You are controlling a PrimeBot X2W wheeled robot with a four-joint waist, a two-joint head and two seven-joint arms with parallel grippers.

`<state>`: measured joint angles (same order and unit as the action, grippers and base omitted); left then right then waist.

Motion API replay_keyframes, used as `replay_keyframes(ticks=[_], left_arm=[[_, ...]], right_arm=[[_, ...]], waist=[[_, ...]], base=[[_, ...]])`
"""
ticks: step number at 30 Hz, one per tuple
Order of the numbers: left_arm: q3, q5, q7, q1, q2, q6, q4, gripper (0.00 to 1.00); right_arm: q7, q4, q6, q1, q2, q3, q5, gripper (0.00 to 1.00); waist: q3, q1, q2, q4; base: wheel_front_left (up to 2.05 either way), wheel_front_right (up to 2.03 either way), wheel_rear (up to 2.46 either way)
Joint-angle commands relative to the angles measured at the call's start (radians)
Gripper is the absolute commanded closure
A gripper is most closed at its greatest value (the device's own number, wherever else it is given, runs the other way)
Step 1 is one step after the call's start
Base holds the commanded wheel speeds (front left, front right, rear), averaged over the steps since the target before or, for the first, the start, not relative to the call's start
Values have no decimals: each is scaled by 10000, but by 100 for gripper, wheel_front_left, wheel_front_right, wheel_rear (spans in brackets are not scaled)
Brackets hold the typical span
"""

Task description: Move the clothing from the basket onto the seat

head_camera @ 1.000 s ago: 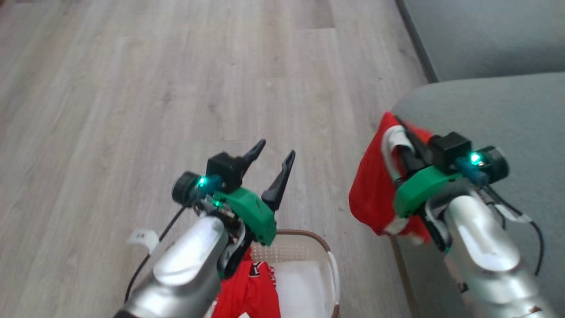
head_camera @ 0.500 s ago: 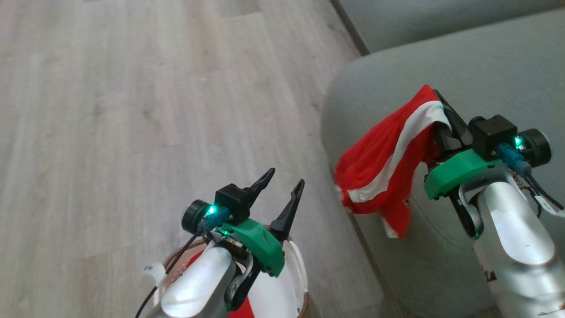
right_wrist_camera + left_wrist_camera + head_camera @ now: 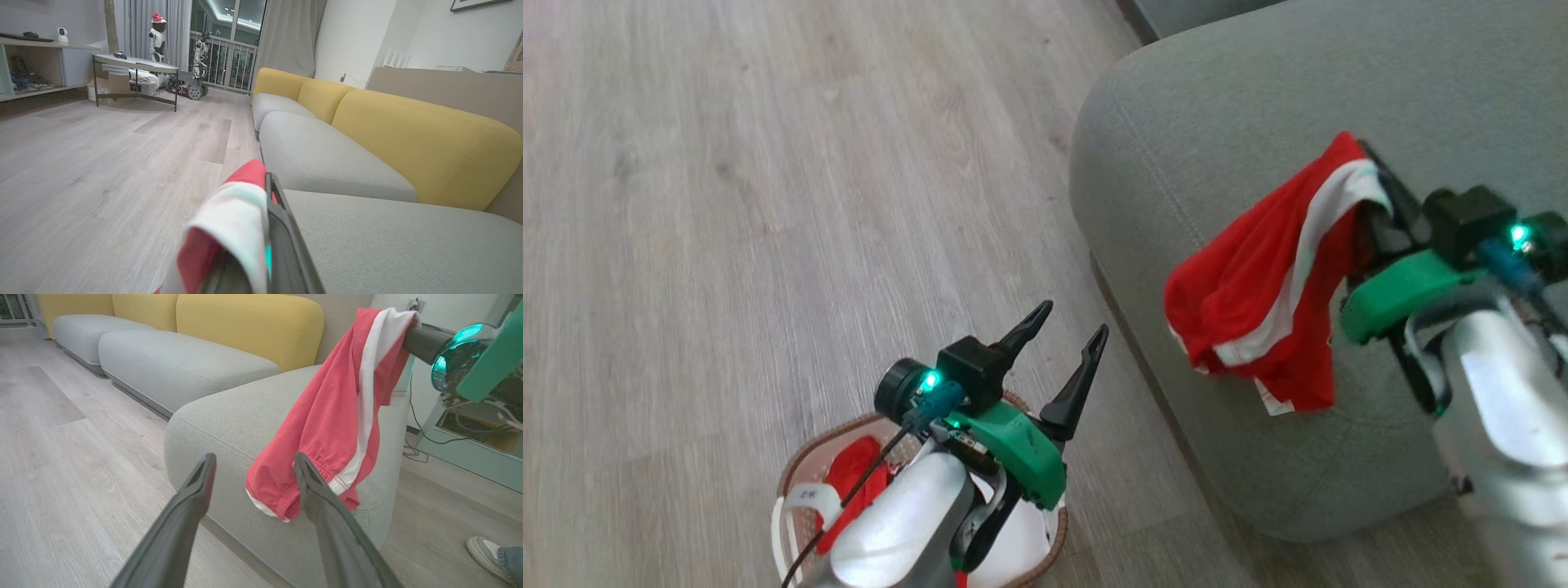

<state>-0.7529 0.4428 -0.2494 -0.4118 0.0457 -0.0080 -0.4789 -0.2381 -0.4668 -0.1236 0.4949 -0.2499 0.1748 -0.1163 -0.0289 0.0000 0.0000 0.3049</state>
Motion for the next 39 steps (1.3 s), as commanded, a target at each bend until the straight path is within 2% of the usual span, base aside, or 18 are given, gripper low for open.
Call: replay_keyframes(ticks=[1, 7, 14, 24, 30, 31, 39], left_arm=[[304, -92, -123, -601, 47, 71, 400, 0], [299, -460, -124, -995, 46, 157, 617, 0], [284, -1114, -124, -1635, 46, 177, 1127, 0], [131, -1932, -124, -2543, 45, 190, 2025, 0], [-22, -2163, -124, -2852, 45, 262, 2084, 0], [-22, -2163, -124, -2852, 45, 262, 2084, 0], [-21, -2285, -124, -2888, 78, 235, 1792, 0]], right_arm=[[21, 258, -71, 748, -161, 122, -136, 100], [76, -261, -71, 2284, -682, -14, -382, 100], [191, -1259, -71, 5353, -1971, -393, -621, 100], [130, -3080, -71, 8544, -3593, -1708, 647, 100], [-121, -4326, -71, 8811, -3819, -3202, 1631, 100], [-121, -4326, -71, 8811, -3819, -3202, 1631, 100], [-229, -5607, -71, 7539, -3414, -4779, 2880, 100]], waist=[[-265, 0, 0, -211], [-1164, 0, 0, -924], [-2599, 0, 0, -1891], [-4641, 0, 0, -2794], [-5475, 0, 0, -2994], [-5475, 0, 0, -2994], [-5828, 0, 0, -2874]], base=[[0, 0, 0], [0, 0, 0], [0, 0, 0], [0, 0, 0], [0, 0, 0], [0, 0, 0], [0, 0, 0]])
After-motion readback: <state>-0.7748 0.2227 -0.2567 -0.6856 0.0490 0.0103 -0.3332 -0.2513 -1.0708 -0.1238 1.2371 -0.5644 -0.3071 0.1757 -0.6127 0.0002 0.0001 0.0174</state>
